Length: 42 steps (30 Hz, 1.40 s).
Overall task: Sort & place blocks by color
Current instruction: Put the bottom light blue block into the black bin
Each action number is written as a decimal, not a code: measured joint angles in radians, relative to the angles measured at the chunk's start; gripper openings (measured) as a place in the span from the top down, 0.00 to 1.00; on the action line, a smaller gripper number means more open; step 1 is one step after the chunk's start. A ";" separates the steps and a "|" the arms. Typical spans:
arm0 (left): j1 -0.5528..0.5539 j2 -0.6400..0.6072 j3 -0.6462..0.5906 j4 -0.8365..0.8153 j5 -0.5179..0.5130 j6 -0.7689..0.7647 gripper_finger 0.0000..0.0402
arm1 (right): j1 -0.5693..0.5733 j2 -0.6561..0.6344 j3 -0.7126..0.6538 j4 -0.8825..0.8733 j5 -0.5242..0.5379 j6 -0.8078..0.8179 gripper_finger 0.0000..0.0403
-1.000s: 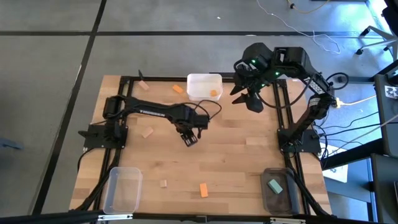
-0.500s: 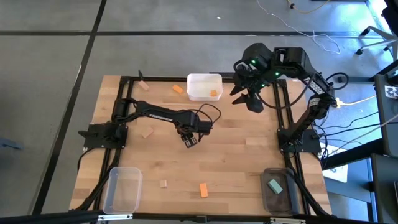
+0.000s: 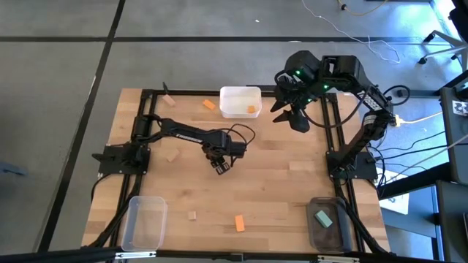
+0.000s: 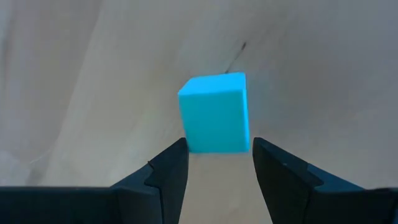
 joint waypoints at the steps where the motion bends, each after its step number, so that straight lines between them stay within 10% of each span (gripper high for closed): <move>1: 0.000 0.000 -0.016 0.017 0.000 0.000 0.57 | 0.000 0.000 0.000 0.000 0.000 0.000 0.55; 42: 0.007 -0.013 -0.008 0.158 -0.052 0.032 0.58 | 0.000 0.000 0.000 0.000 0.000 0.000 0.55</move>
